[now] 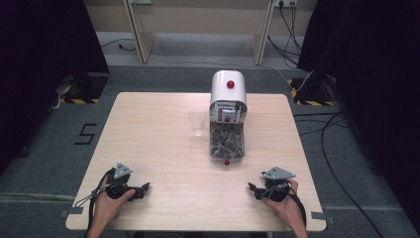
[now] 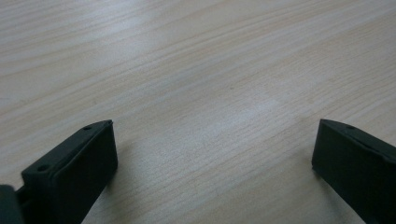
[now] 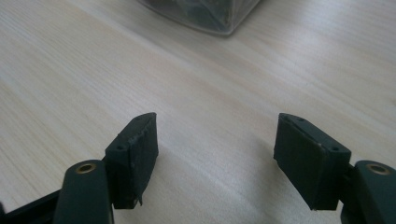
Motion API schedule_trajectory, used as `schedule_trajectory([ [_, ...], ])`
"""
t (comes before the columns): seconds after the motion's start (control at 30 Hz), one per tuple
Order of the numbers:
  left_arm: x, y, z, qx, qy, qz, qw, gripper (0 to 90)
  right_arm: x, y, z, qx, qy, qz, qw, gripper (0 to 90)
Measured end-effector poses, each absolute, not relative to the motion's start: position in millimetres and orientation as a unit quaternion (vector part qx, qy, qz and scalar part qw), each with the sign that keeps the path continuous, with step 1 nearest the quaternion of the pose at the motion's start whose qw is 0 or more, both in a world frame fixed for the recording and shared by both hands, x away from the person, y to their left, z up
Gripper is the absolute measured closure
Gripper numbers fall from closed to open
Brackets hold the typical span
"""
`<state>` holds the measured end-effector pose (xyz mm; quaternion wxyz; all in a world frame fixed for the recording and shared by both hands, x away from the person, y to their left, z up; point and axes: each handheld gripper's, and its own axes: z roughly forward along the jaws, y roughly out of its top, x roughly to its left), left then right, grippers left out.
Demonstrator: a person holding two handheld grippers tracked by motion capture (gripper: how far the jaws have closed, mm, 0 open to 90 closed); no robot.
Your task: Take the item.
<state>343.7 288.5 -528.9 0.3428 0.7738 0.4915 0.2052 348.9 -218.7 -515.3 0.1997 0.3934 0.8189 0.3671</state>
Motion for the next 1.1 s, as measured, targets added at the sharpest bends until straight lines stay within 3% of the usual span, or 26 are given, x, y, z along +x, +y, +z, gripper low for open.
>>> schedule_trajectory([
  [0.3, 343.7, 288.5, -528.9, 0.774, 0.492, 0.205, 0.343, 0.0, 348.7, -212.8, -504.8, 0.379, 0.815, 0.384, 0.213, 34.8],
  [0.8, 343.7, 288.6, -528.9, 0.774, 0.491, 0.205, 0.343, 0.0, 354.9, -195.0, -476.9, 0.328, 0.81, 0.427, 0.231, 49.8],
  [1.1, 343.7, 288.5, -528.9, 0.774, 0.492, 0.205, 0.343, 0.0, 363.9, -184.2, -464.3, 0.312, 0.804, 0.445, 0.238, 54.4],
])
